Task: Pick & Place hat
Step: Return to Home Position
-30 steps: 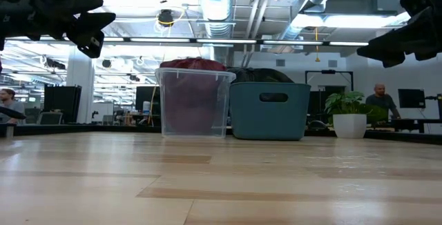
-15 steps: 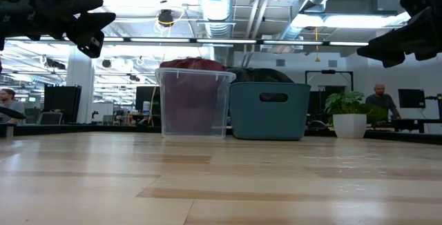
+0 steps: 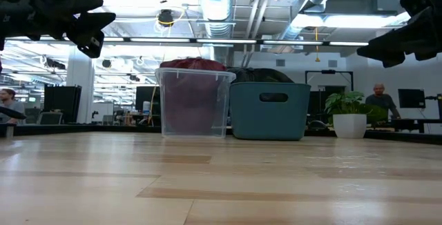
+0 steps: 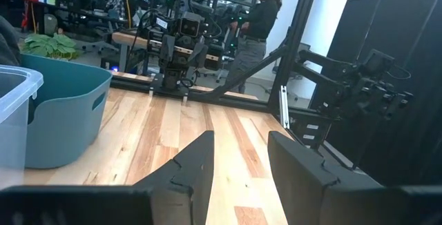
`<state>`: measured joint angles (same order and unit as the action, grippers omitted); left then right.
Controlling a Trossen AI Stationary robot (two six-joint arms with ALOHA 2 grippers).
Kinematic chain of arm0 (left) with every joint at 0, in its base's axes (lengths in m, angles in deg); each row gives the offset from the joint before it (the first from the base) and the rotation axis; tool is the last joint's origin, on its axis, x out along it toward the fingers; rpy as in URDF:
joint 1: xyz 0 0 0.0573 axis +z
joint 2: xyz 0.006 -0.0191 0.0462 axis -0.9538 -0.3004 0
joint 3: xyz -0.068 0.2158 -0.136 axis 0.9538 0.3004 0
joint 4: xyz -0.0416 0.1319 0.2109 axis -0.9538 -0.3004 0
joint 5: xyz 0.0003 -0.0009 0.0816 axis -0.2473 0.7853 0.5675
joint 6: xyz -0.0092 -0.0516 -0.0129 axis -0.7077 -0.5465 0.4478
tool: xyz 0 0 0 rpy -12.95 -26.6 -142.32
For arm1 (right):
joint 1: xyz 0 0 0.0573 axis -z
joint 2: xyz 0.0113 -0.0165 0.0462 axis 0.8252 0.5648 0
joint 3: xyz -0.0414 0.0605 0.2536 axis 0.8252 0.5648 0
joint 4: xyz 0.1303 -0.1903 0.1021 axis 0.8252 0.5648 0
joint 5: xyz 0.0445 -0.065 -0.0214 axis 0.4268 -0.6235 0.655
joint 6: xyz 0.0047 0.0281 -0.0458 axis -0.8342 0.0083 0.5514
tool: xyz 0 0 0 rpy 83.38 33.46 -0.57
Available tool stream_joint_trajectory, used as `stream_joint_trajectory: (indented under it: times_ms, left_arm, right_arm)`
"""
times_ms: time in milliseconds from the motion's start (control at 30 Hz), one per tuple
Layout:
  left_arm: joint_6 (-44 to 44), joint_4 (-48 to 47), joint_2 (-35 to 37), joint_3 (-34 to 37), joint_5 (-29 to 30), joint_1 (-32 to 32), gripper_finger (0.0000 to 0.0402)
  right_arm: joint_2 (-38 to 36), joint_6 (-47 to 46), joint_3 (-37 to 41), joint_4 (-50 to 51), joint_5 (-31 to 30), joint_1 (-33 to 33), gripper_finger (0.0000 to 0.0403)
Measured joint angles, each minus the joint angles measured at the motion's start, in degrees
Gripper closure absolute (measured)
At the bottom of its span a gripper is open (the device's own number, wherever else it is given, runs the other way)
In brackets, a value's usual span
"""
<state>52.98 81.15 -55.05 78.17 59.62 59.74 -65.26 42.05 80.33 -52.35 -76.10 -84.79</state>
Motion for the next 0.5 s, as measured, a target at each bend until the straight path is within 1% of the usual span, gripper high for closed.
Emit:
stream_joint_trajectory:
  times_ms: [500]
  left_arm:
    - [0.0, 0.0, 0.01, -0.02, 0.0, 0.0, 0.0266]
  right_arm:
    - [0.0, 0.01, 0.0, -0.01, 0.0, -0.01, 0.0224]
